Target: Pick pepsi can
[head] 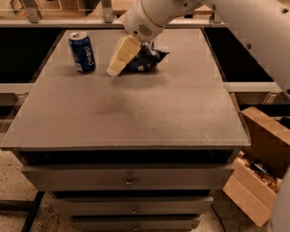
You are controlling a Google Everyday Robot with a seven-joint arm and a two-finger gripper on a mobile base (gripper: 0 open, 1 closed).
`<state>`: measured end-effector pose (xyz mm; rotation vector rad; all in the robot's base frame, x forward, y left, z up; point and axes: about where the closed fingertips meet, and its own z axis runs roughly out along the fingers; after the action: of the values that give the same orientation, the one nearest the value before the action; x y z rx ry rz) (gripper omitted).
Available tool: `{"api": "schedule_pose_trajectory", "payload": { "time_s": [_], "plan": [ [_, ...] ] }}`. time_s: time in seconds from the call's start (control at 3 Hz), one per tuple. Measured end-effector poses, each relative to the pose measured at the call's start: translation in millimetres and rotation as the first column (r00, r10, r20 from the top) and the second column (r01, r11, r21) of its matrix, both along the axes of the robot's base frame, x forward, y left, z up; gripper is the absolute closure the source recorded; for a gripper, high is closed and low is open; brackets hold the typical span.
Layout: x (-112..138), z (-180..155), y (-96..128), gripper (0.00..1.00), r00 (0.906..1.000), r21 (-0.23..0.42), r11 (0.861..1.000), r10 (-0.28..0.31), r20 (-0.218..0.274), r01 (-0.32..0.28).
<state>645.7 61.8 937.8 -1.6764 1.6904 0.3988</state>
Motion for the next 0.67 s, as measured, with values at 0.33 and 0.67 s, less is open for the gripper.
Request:
{"api": "schedule_pose_trajectory", "payload": {
  "time_s": [0.33, 0.67],
  "plan": [
    [19, -13, 32, 0.00, 0.9990, 0.025, 0.999, 0.024, -0.037, -0.023],
    [35, -33, 47, 0.00, 0.9982, 0.062, 0.998, 0.021, -0.055, -0.018]
  ]
}}
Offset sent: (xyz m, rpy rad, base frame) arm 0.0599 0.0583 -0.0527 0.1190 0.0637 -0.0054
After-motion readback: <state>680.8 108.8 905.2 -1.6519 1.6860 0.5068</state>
